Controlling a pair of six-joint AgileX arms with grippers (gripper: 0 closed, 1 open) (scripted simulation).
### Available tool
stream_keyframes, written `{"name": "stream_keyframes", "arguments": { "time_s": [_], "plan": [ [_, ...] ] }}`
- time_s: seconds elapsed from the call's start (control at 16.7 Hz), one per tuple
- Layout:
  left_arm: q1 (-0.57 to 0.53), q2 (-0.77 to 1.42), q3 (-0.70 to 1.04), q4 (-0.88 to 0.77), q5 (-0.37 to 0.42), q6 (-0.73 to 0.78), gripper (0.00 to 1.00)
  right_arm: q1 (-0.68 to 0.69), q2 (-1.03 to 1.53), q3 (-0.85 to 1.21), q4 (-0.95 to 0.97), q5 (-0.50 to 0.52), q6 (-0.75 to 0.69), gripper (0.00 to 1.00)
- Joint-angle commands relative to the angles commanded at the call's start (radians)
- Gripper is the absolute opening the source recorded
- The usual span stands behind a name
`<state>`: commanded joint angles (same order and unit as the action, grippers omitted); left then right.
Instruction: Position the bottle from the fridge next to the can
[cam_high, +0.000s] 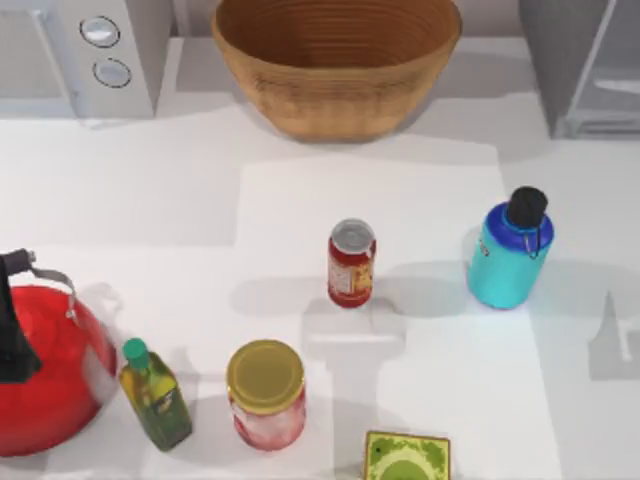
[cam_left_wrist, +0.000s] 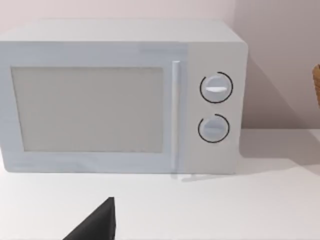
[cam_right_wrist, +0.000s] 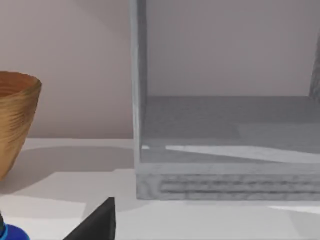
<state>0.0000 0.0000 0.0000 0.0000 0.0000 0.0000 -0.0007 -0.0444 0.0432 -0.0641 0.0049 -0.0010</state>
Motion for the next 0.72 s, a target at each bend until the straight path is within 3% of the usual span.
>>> {"name": "stream_keyframes", "arguments": {
  "time_s": [0.24, 0.72],
  "plan": [
    [0.0, 0.0, 0.0, 0.0, 0.0, 0.0, 1.0, -0.003, -0.135, 0.111, -0.231, 0.002, -0.002, 1.0],
    [0.0, 0.0, 0.0, 0.0, 0.0, 0.0, 1.0, -0.004, -0.505, 0.414, -0.939, -0.001, -0.006, 1.0]
  ]
}}
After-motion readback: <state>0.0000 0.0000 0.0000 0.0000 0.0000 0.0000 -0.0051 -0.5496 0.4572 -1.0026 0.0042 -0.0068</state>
